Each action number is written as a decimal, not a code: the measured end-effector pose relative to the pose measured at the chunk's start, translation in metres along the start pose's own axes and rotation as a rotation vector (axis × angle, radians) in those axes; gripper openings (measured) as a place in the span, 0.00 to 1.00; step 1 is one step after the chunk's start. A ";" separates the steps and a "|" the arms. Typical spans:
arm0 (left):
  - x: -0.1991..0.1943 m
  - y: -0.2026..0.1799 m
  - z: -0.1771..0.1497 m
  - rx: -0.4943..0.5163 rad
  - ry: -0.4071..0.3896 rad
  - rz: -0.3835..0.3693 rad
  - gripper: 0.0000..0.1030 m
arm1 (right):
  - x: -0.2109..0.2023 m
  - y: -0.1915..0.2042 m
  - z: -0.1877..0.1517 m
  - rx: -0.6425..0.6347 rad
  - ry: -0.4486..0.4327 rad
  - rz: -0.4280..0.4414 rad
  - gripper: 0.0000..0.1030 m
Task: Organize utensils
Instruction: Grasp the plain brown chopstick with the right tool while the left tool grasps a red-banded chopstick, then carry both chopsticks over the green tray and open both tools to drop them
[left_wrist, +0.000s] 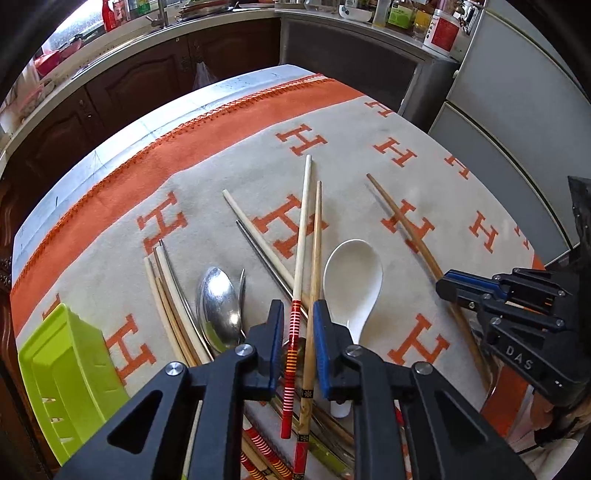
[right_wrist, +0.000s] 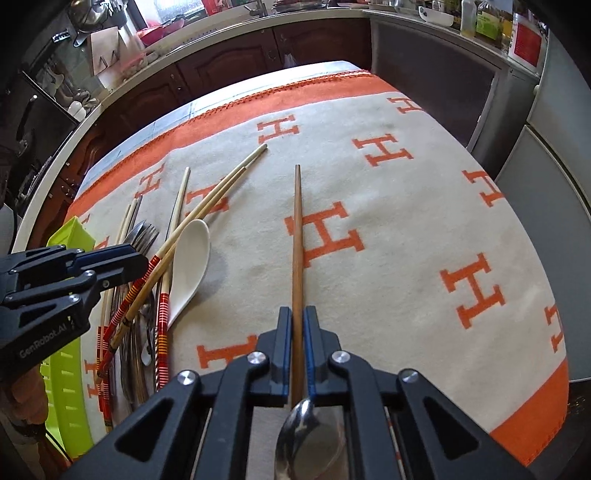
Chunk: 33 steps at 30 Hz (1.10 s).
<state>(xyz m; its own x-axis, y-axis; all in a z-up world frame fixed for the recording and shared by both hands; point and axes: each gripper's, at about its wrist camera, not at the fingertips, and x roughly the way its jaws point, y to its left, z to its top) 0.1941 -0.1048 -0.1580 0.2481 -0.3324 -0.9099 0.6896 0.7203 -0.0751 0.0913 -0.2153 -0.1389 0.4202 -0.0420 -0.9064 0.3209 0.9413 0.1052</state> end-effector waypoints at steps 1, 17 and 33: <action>0.003 0.000 0.001 0.002 0.008 0.002 0.14 | -0.001 -0.001 0.001 0.002 -0.003 0.004 0.06; 0.023 0.009 0.009 -0.061 0.073 -0.035 0.04 | 0.001 -0.005 0.003 0.029 0.013 0.053 0.06; -0.048 0.017 -0.014 -0.235 -0.066 0.051 0.03 | -0.024 -0.004 0.013 0.085 -0.039 0.182 0.06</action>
<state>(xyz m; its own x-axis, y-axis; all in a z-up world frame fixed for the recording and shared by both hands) 0.1842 -0.0682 -0.1212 0.3278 -0.3254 -0.8869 0.5000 0.8563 -0.1294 0.0907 -0.2226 -0.1119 0.5096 0.1115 -0.8531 0.3070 0.9027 0.3014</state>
